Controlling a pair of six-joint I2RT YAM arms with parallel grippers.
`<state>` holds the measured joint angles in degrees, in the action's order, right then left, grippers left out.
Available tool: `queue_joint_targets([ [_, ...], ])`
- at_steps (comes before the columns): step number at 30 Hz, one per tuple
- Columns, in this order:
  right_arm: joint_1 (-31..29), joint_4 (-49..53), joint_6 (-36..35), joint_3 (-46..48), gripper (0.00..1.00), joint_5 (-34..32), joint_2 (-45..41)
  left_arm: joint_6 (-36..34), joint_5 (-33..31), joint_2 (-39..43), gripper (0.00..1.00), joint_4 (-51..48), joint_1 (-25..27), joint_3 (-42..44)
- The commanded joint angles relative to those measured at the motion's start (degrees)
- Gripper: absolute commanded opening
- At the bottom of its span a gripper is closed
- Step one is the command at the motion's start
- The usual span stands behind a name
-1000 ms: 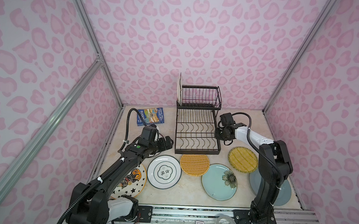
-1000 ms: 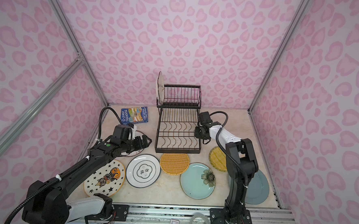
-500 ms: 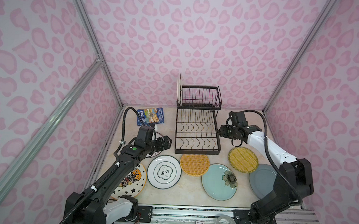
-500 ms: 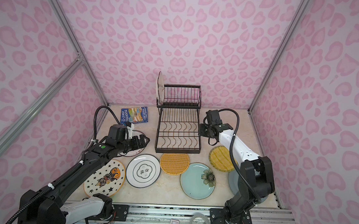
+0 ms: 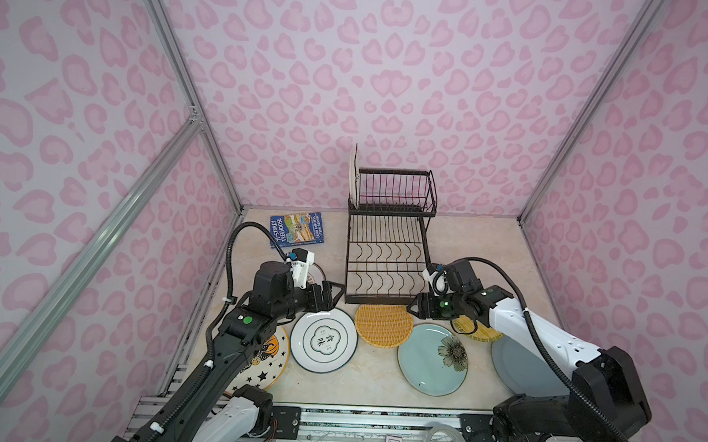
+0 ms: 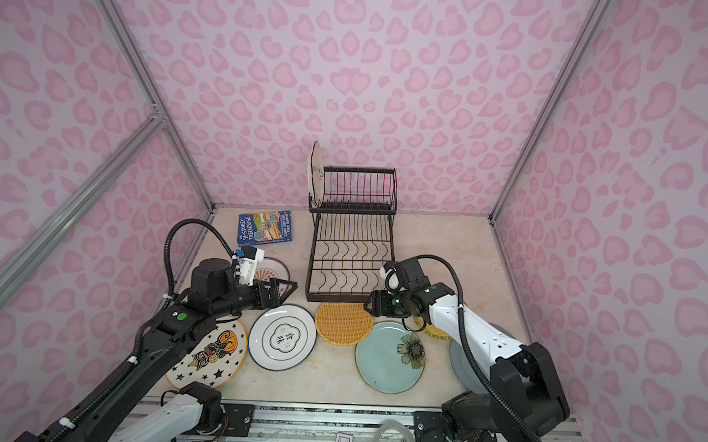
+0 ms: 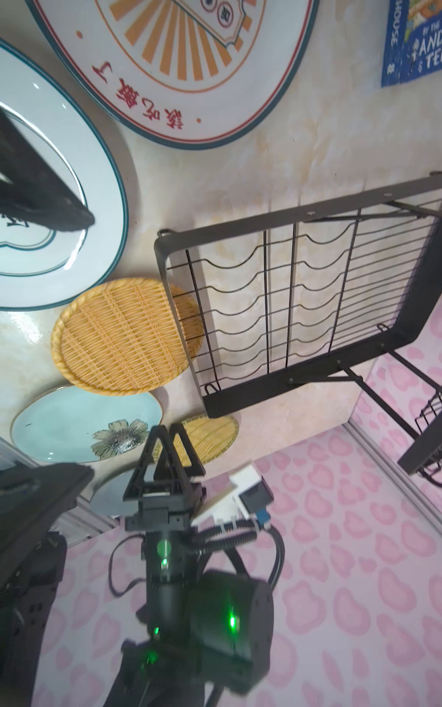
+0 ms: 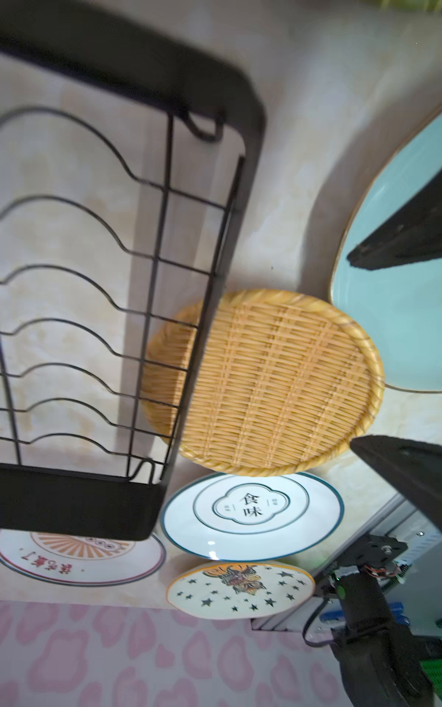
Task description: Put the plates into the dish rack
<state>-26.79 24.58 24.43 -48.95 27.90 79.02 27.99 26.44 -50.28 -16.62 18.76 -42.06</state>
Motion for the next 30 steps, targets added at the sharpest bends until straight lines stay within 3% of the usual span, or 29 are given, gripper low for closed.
queue_joint_targets([
  [1, -0.28, -6.47, 1.93, 2.37, 0.67, 2.35, 1.16, -2.03, 3.08, 2.4, 0.96, -0.07, 0.09, 0.0],
  [12, -0.16, -10.75, -2.14, 0.19, 0.6, 3.1, 11.08, -4.65, 4.67, 6.64, 0.97, -4.21, 0.13, -0.56],
  [25, 0.29, -14.55, -2.83, 1.86, 0.59, 1.42, 14.72, -5.05, 5.07, 5.05, 0.97, -3.91, 0.19, -0.9],
  [30, 0.33, -17.5, -2.03, 2.45, 0.58, 3.71, 16.05, -4.96, 4.98, 5.03, 0.97, -3.86, 0.13, -0.77],
])
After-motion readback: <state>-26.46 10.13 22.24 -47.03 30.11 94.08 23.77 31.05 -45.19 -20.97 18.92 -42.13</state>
